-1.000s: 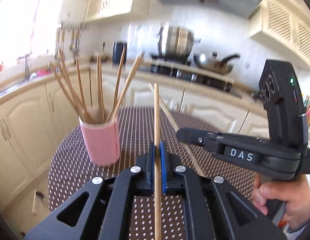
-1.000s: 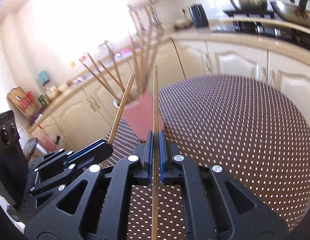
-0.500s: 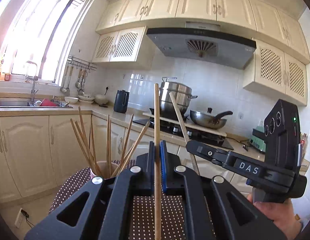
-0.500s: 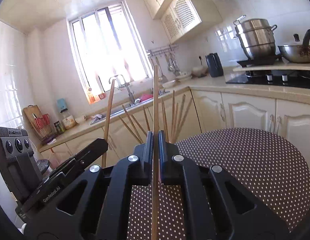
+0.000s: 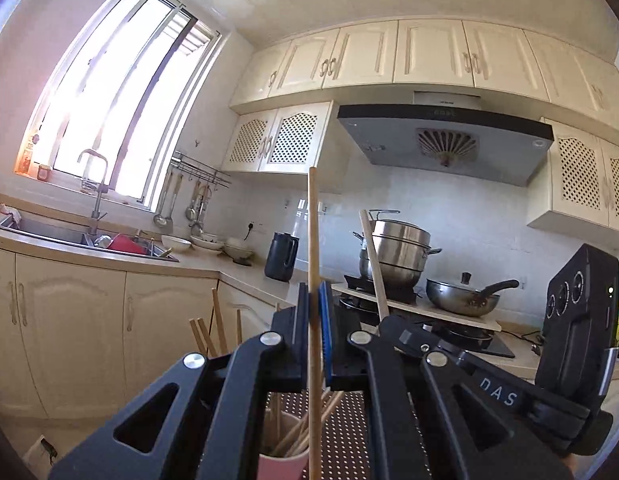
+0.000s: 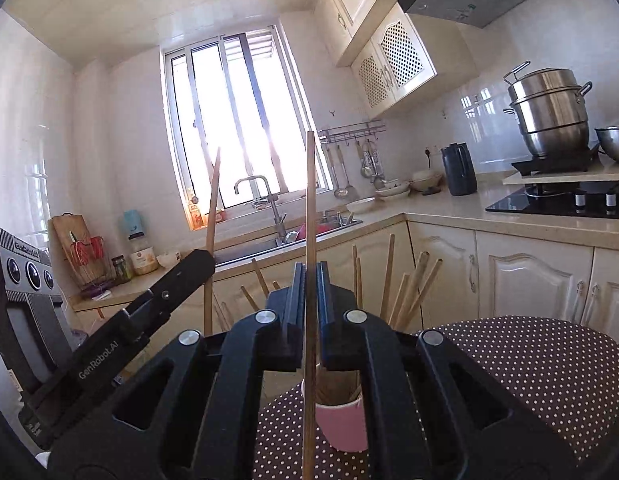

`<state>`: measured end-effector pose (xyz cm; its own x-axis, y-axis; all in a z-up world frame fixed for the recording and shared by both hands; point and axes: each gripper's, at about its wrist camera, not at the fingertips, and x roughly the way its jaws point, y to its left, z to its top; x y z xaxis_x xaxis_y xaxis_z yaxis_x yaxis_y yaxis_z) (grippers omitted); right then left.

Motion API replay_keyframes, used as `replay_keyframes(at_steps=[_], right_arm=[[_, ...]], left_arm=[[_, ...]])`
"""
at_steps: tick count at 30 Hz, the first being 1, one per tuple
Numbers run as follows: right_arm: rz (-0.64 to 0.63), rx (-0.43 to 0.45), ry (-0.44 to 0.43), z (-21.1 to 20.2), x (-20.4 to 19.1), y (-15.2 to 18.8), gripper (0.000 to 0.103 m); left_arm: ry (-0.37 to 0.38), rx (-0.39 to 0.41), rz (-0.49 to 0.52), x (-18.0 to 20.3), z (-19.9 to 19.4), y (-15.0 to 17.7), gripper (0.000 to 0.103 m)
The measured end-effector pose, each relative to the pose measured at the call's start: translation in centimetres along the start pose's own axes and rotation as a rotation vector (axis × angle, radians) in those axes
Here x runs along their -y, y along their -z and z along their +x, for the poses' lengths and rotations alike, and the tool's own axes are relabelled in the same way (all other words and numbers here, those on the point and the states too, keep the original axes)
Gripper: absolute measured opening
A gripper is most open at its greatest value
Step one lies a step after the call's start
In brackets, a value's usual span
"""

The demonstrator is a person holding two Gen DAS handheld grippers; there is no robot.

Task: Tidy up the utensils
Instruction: 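Lift the left gripper's chopstick over the pink cup while the right gripper carries its chopstick there, then lower the left gripper's chopstick into the cup and open while the right gripper does likewise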

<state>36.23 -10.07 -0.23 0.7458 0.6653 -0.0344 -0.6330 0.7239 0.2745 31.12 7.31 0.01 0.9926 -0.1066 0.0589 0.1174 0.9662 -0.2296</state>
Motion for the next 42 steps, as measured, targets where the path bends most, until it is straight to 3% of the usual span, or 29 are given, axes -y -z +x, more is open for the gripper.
replay_keyframes(at_steps=[10, 17, 31, 42], right_arm=[[-0.037, 0.135, 0.001, 4.5, 0.4, 0.8, 0.006], [-0.037, 0.165, -0.009, 6.2, 1.3, 1.8, 0.006], [-0.048, 0.115, -0.010, 6.2, 1.7, 3.3, 0.006], [-0.082, 0.038, 0.024, 3.4, 0.9, 4.5, 0.006]], left_arm=[[-0.100, 0.090, -0.009, -2.2, 4.7, 1.5, 0.006], [-0.132, 0.060, -0.036, -3.2, 7.9, 3.2, 0.006], [-0.132, 0.000, -0.004, -3.0, 8.2, 5.1, 0.006], [-0.135, -0.077, 0.043, -2.7, 5.0, 6.2, 0.006]])
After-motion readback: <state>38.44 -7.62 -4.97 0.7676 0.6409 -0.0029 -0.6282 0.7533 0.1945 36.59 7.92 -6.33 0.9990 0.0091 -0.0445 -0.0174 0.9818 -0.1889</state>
